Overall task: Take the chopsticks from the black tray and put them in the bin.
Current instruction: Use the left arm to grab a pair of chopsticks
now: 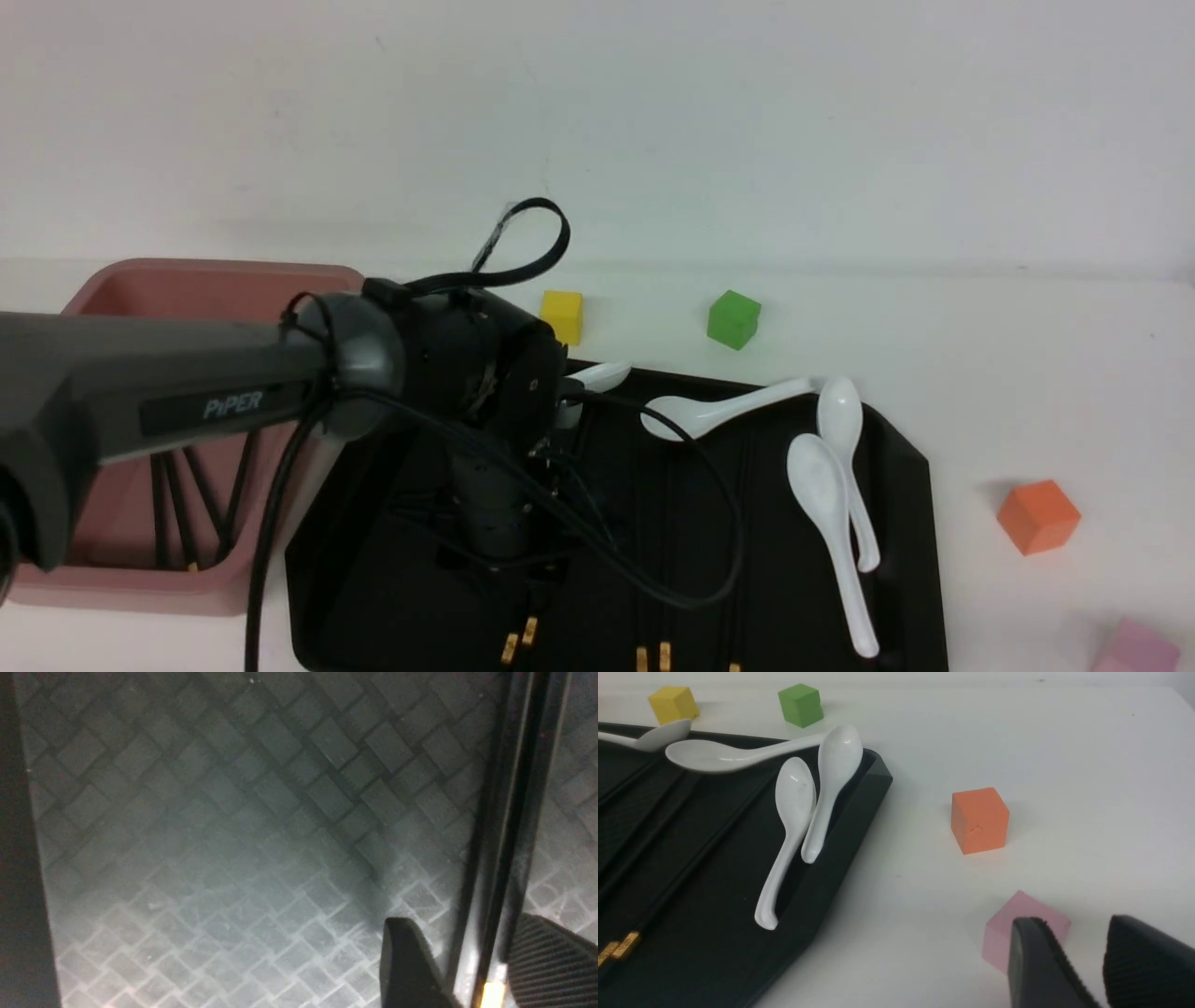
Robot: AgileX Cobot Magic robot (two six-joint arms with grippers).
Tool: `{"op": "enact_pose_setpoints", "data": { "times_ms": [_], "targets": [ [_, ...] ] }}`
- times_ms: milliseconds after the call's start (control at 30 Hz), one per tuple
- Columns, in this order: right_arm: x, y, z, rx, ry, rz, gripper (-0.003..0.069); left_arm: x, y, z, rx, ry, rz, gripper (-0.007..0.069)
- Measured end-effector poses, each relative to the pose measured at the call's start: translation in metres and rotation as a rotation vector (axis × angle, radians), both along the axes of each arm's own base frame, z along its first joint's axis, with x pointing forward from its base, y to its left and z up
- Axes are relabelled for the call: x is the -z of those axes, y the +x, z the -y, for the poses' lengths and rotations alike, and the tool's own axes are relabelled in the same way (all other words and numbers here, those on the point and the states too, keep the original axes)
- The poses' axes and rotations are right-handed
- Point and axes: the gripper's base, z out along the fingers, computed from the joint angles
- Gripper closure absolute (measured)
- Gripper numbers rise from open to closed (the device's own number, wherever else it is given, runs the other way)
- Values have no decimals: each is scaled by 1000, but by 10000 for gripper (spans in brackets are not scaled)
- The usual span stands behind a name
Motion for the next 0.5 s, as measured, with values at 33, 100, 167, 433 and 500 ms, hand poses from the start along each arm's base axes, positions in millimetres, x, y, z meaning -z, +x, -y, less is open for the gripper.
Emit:
{"op": "enact_pose_setpoints", "data": {
  "times_ms": [33,100,167,433,500],
  "targets": [
    [0,0,0,0,0,0,419,1,1,1,-1,-4,2,334],
    [0,0,0,0,0,0,419,2,1,1,-2,-8,4,352],
    [0,0,0,0,0,0,419,4,1,2,-3,-9,2,364],
    [0,0,0,0,0,0,419,10,3,3,-6,-8,-4,378],
    [0,0,0,0,0,0,419,10,4,3,-6,-9,-4,379]
  ]
}}
